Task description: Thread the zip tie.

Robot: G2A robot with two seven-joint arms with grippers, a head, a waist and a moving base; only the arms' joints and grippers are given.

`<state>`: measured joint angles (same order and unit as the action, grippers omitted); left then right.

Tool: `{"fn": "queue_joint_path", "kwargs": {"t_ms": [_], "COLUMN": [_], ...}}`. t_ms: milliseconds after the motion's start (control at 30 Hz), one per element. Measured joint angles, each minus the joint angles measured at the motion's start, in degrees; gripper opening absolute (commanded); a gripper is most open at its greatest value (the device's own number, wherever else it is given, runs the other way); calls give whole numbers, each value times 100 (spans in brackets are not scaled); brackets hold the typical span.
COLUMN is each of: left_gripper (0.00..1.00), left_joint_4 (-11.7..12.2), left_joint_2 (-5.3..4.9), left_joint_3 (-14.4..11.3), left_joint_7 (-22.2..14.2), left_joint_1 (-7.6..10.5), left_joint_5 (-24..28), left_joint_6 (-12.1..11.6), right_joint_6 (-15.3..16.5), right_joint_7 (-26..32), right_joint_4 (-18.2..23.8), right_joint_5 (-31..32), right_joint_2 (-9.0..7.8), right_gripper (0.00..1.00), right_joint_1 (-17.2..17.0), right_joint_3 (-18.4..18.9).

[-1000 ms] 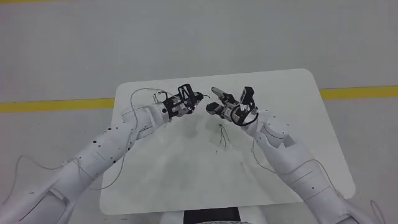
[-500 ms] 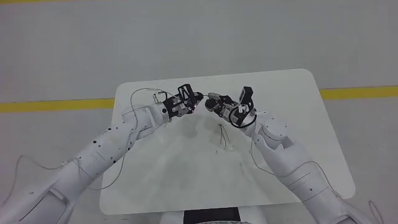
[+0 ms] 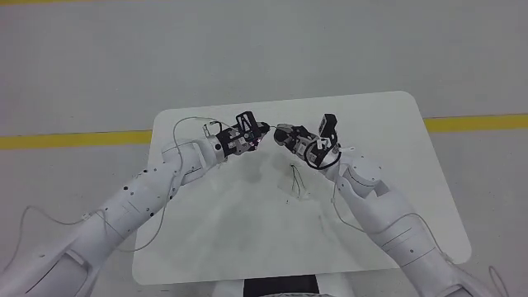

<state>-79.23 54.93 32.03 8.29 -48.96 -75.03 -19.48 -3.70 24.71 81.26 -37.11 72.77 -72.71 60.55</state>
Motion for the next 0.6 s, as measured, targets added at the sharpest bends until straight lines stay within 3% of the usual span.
{"fn": "queue_joint_path", "kwargs": {"t_ms": [67, 433, 500, 533, 600], "left_gripper": [0, 0, 0, 0, 0], "left_joint_4": [0, 0, 0, 0, 0], "left_joint_2": [0, 0, 0, 0, 0], "left_joint_3": [0, 0, 0, 0, 0], "left_joint_7": [0, 0, 0, 0, 0], "left_joint_1": [0, 0, 0, 0, 0], "left_joint_5": [0, 0, 0, 0, 0], "left_joint_6": [0, 0, 0, 0, 0], "right_joint_6": [1, -20, -20, -20, -20], "right_joint_7": [11, 71, 85, 92, 108], "right_joint_4": [2, 47, 54, 56, 61], "right_joint_5": [23, 124, 135, 139, 149], "right_joint_2": [2, 7, 9, 10, 12], "right_gripper": [1, 1, 11, 24, 30], "right_joint_1": [-6, -57, -64, -67, -72], "right_joint_3": [12, 85, 96, 100, 107]}}
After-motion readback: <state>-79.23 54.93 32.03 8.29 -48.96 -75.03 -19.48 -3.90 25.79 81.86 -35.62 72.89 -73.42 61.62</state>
